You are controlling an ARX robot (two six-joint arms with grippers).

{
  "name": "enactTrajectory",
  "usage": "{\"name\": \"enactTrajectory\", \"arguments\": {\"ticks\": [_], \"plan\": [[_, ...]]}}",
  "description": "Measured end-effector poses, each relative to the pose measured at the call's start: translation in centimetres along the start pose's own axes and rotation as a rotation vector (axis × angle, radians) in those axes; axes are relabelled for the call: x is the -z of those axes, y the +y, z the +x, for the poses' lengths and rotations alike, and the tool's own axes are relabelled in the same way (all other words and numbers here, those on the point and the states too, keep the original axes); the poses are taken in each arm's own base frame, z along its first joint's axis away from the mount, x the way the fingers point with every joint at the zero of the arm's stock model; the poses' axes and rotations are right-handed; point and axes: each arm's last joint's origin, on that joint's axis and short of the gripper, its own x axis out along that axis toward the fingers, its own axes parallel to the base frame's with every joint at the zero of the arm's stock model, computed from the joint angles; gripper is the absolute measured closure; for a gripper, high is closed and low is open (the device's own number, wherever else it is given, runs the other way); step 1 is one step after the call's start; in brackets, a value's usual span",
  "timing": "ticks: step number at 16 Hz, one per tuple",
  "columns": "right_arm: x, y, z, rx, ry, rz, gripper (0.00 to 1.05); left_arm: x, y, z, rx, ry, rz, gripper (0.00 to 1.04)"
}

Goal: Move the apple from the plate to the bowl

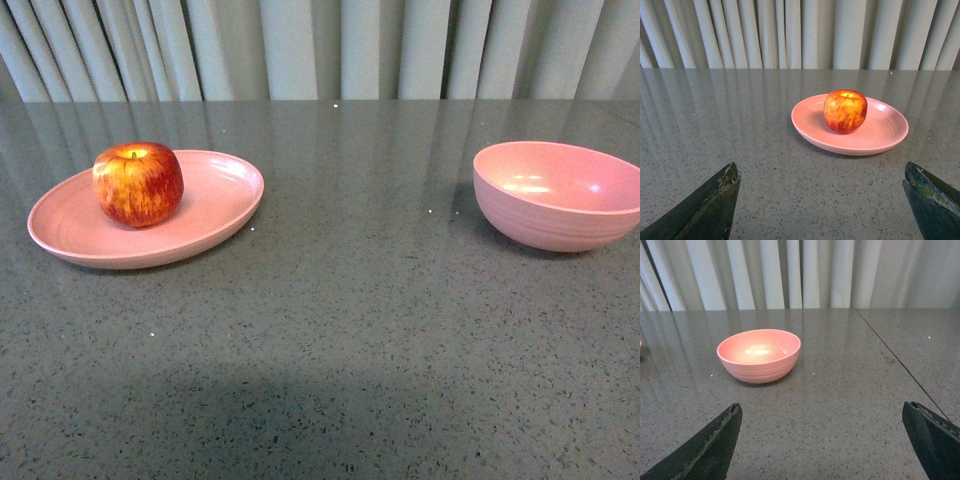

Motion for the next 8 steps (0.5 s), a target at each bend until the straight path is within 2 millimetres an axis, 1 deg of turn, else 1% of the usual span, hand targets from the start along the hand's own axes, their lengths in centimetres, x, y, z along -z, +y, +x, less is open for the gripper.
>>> {"name": "enactTrajectory", "arguments": {"ticks": [3, 4, 5, 6, 8], "plan": [[0.0, 0.0, 0.0, 0.0, 0.0, 0.0, 0.07, 0.0, 0.0, 0.0, 0.0, 0.0, 0.0, 0.07], [0.2, 0.0, 0.0, -0.032, 0.071, 0.026, 0.07, 0.0, 0.0, 0.0, 0.0, 0.0, 0.0, 0.07], [0.7, 0.1, 0.4, -0.076, 0.237, 0.119, 0.07, 0.0, 0.0, 0.0, 0.0, 0.0, 0.0, 0.07], [0.3, 0.3, 0.6, -0.088, 0.219, 0.148, 0.07, 0.0, 0.0, 0.0, 0.0, 0.0, 0.0, 0.07], [-1.8, 0.4, 1.3, -0.099, 0.155, 0.159, 0.07, 0.0, 0.0, 0.0, 0.0, 0.0, 0.0, 0.07]]}}
